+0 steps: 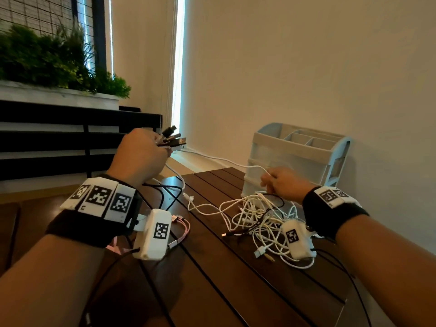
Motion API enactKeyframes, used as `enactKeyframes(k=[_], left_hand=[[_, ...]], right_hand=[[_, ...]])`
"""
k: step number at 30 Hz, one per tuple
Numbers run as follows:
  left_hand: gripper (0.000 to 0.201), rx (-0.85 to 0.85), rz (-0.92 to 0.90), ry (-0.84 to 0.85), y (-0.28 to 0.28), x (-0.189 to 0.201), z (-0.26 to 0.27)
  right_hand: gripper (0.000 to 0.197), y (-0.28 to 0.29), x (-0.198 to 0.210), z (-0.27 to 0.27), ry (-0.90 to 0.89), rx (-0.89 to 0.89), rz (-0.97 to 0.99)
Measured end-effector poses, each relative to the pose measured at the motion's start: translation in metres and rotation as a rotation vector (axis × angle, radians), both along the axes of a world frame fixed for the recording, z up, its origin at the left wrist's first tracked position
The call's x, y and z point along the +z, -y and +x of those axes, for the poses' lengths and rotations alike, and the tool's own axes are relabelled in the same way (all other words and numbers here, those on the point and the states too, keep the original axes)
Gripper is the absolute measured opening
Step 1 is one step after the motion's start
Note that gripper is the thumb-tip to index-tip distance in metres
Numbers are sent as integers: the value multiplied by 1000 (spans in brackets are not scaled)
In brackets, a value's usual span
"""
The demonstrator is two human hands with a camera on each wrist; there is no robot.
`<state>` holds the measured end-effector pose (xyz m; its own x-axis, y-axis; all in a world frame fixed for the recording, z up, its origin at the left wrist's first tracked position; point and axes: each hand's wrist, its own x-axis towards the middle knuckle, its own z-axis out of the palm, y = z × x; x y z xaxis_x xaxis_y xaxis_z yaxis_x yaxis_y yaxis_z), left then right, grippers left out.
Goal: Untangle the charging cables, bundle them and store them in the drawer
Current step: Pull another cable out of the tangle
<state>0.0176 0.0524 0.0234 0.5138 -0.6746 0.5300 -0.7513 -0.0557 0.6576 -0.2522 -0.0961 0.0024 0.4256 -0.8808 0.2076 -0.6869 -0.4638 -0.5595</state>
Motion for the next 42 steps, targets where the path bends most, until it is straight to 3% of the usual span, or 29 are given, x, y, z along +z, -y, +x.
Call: enactKeyframes(k=[2, 4, 7, 9, 16, 20, 22, 25, 30, 33, 39, 42], left_hand=[[11, 41, 30, 27, 1, -1, 1], [18, 98, 56, 46, 0, 0, 7], [20, 142, 80, 46, -4, 3, 18], [13, 157, 80, 53, -7, 5, 21], [12, 152, 104, 97, -11, 7, 22], [17, 111, 67, 40, -16, 10, 18], [22, 118, 56, 44, -20, 13, 18], [21, 133, 27, 30, -25, 18, 19], [18, 33, -106, -125, -27, 19, 13], [17, -22, -125, -221, -28, 18, 10], [14, -155, -89, -428, -25, 17, 0], [22, -209, -45, -389, -22, 13, -4]], right_hand=[[13, -1, 1, 2, 57, -15, -50], [16, -3, 5, 5, 80, 2, -141], [29, -17, 15, 16, -180, 33, -416], [22, -29, 20, 28, -277, 52, -478], [16, -64, 5, 71, -220, 315, -179], [28, -73, -15, 90, -494, 547, 164], [32, -62, -17, 97, -537, 509, 92], [26, -40, -18, 107, -430, 367, -86], [18, -34, -35, 128, -342, 403, -68], [20, -43, -36, 139, -264, 518, 95], [50, -81, 7, 157, 392, 649, 267], [46, -88, 38, 149, 529, 677, 342]])
